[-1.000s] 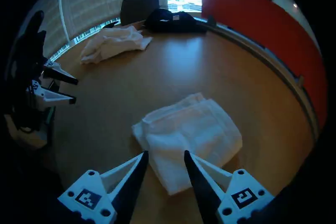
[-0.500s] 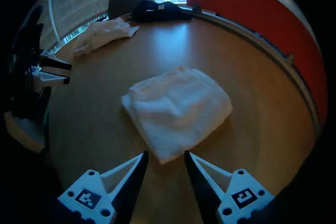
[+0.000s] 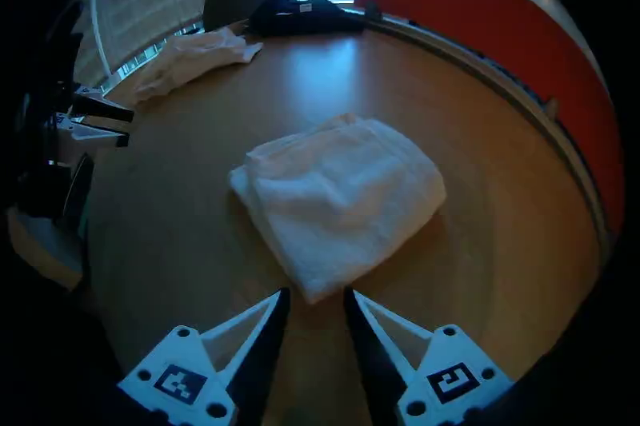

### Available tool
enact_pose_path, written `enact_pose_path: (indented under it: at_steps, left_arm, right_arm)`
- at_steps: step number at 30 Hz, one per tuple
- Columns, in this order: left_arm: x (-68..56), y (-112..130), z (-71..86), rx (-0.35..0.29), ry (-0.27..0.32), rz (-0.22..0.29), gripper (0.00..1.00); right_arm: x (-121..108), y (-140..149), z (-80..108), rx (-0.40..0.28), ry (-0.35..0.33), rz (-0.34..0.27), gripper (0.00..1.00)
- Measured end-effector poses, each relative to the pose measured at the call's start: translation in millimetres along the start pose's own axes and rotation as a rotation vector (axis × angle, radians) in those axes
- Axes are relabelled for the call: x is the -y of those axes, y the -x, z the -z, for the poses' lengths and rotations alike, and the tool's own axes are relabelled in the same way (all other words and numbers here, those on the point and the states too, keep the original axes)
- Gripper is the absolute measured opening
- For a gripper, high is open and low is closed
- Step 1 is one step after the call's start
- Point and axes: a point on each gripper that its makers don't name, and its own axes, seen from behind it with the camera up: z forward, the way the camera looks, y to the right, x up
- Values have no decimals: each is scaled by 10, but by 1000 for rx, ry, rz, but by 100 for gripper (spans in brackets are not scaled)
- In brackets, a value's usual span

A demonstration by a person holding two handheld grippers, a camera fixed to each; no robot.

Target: Fold towel

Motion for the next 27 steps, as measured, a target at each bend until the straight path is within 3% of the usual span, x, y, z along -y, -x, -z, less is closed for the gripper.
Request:
enact_pose_path:
  at_steps: [10, 14, 27]
  left_arm:
    - [-8, -13, 6, -2, 1, -6, 94]
    - [-10, -13, 7, -2, 1, -6, 94]
    - [-36, -13, 9, 0, 7, -11, 94]
  right_arm:
    - [1, 39, -17, -9, 15, -29, 23]
    - [-17, 35, -12, -19, 18, -47, 7]
    - [-74, -87, 76, -65, 21, -66, 6]
